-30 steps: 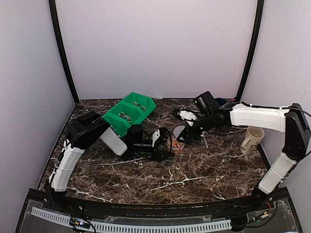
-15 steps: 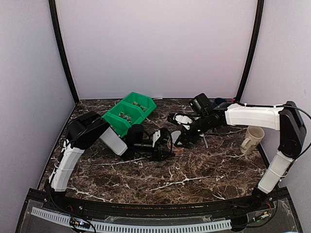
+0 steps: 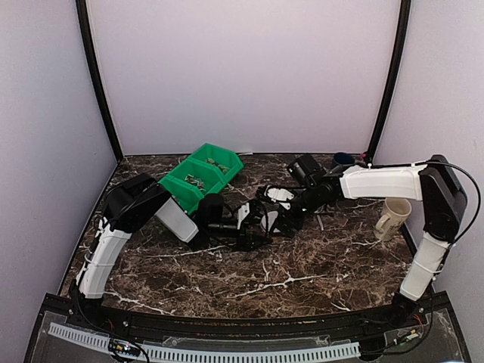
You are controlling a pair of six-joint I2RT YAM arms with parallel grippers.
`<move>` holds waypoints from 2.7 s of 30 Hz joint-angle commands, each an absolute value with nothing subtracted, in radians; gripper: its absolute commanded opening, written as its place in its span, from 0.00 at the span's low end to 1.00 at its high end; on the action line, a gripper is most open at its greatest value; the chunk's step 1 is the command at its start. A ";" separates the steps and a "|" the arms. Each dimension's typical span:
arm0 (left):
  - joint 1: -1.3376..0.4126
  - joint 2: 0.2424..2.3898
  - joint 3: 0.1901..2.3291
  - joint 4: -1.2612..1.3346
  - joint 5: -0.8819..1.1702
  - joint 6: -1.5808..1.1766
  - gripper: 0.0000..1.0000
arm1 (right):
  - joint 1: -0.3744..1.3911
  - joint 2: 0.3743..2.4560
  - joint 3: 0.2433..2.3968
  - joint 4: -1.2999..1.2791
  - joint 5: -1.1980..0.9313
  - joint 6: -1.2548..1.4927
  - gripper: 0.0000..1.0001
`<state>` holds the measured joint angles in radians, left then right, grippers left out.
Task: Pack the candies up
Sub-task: Place the bottle lid on the packing bottle.
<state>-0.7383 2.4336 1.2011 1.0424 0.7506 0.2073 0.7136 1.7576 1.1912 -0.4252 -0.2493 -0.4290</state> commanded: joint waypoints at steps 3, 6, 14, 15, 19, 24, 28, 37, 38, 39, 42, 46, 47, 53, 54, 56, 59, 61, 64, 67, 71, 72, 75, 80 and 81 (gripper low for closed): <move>-0.739 2.594 1.132 0.772 0.632 0.399 0.87 | 0.719 1.789 1.213 -0.388 -0.212 -0.408 0.89; -0.739 2.594 1.132 0.771 0.632 0.399 0.86 | 0.718 1.798 1.220 -0.390 -0.205 -0.407 0.89; -0.741 2.594 1.132 0.772 0.630 0.401 0.86 | 0.713 1.821 1.227 -0.390 -0.211 -0.404 0.89; -0.740 2.595 1.133 0.772 0.630 0.401 0.86 | 0.713 1.820 1.227 -0.388 -0.212 -0.402 0.89; -0.742 2.594 1.133 0.772 0.622 0.403 0.86 | 0.713 1.823 1.235 -0.390 -0.190 -0.370 0.89; -0.747 2.594 1.135 0.772 0.599 0.405 0.87 | 0.715 1.816 1.196 -0.328 -0.167 -0.277 0.88; -0.750 2.594 1.136 0.771 0.589 0.403 0.87 | 0.719 1.812 1.159 -0.269 -0.114 -0.188 0.88; -0.755 2.596 1.142 0.760 0.567 0.411 0.87 | 0.750 1.801 1.119 -0.205 0.023 -0.023 0.89; -0.756 2.597 1.143 0.758 0.564 0.413 0.87 | 0.754 1.803 1.120 -0.203 0.035 -0.012 0.90; -0.756 2.597 1.144 0.756 0.562 0.413 0.87 | 0.759 1.804 1.124 -0.205 0.048 -0.002 0.91; -0.758 2.597 1.145 0.752 0.559 0.415 0.87 | 0.764 1.807 1.131 -0.205 0.064 0.016 0.92; -0.758 2.597 1.146 0.751 0.557 0.417 0.88 | 0.764 1.799 1.139 -0.211 0.071 0.023 0.96; -0.758 2.598 1.146 0.751 0.556 0.417 0.88 | 0.763 1.795 1.140 -0.215 0.076 0.023 0.96; -0.758 2.599 1.149 0.748 0.557 0.419 0.88 | 0.764 1.776 1.142 -0.231 0.101 0.012 0.97; -0.758 2.599 1.149 0.746 0.557 0.419 0.88 | 0.764 1.776 1.144 -0.237 0.105 0.009 0.97; -0.759 2.599 1.149 0.746 0.557 0.420 0.88 | 0.764 1.771 1.140 -0.241 0.106 0.004 0.97; -0.758 2.600 1.149 0.746 0.557 0.420 0.88 | 0.762 1.760 1.131 -0.233 0.087 -0.001 0.97; -0.758 2.600 1.149 0.746 0.557 0.419 0.89 | 0.761 1.759 1.132 -0.240 0.077 -0.007 0.97; -0.758 2.600 1.149 0.744 0.556 0.420 0.89 | 0.757 1.761 1.128 -0.245 0.067 -0.012 0.97; -0.758 2.600 1.149 0.743 0.557 0.420 0.89 | 0.752 1.761 1.125 -0.246 0.053 -0.013 0.97; -0.758 2.599 1.150 0.742 0.557 0.421 0.89 | 0.742 1.762 1.118 -0.241 0.040 0.003 0.97; -0.758 2.599 1.150 0.741 0.557 0.421 0.89 | 0.739 1.762 1.114 -0.237 0.039 0.015 0.98; -0.759 2.599 1.150 0.742 0.555 0.422 0.89 | 0.733 1.757 1.106 -0.217 0.016 0.041 0.97; -0.758 2.599 1.149 0.742 0.553 0.423 0.89 | 0.732 1.759 1.106 -0.213 -0.012 0.055 0.97; -0.758 2.599 1.149 0.742 0.553 0.422 0.89 | 0.732 1.757 1.107 -0.214 -0.014 0.056 0.98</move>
